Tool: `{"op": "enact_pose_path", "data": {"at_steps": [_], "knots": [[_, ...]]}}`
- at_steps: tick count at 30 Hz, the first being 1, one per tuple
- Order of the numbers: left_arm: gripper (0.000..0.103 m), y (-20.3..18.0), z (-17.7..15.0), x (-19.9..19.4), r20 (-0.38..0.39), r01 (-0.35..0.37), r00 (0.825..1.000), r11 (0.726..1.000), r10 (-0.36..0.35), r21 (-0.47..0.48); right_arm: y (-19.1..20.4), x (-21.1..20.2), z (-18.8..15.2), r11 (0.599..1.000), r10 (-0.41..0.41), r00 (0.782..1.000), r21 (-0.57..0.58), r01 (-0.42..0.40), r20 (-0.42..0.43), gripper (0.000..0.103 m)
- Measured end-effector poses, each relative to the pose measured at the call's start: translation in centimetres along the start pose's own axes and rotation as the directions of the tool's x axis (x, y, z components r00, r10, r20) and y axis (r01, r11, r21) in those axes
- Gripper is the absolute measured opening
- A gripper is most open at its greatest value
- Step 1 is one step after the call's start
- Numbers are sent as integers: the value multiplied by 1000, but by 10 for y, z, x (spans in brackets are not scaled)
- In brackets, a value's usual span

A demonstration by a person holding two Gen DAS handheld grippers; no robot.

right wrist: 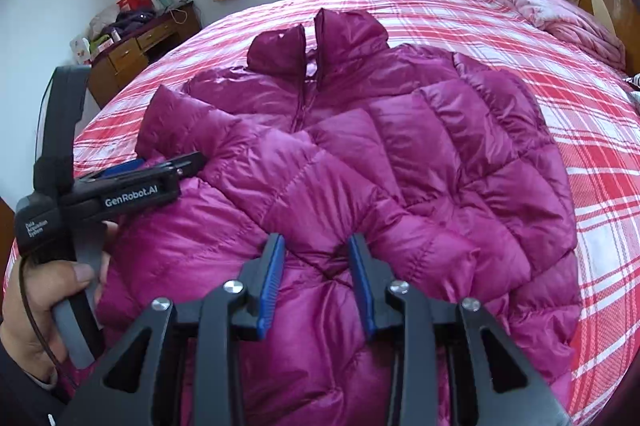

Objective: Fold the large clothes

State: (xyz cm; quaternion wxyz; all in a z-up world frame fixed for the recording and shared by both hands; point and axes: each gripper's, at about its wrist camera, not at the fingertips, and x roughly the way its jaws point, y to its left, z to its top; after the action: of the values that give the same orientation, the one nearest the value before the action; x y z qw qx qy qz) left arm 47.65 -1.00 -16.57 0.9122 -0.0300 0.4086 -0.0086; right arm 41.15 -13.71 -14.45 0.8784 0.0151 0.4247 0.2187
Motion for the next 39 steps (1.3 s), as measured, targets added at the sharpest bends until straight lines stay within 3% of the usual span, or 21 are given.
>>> {"op": "enact_pose_path", "data": {"at_steps": [18,20,22,23,26,30,35,39], "knots": [[102,-9,1,10,-31,-47,998,998,48,37,17,5,-6,990,-107,994,-96,106,-1,37],[102,-10,1,11,-31,-52,998,998,53,40,19,-3,-1,990,-112,994,-80,112,-3,41],[102,-10,1,11,-30,-52,998,998,53,39,22,-15,4,994,-94,995,-57,96,30,56],[102,-10,1,12,-29,-51,998,998,52,38,25,-20,8,993,-96,994,-61,99,54,58],[102,-10,1,12,-26,-49,998,998,50,35,27,-17,17,991,-112,992,-67,115,57,58],[102,-10,0,11,-25,-48,999,998,49,34,10,9,18,994,-110,994,-16,110,-4,58],[102,-4,-2,6,-16,-25,1000,999,26,19,9,17,7,992,-114,993,-45,115,19,58],[102,16,0,-13,17,77,997,995,-76,-62,6,16,3,995,-97,995,-35,98,31,59]]}}
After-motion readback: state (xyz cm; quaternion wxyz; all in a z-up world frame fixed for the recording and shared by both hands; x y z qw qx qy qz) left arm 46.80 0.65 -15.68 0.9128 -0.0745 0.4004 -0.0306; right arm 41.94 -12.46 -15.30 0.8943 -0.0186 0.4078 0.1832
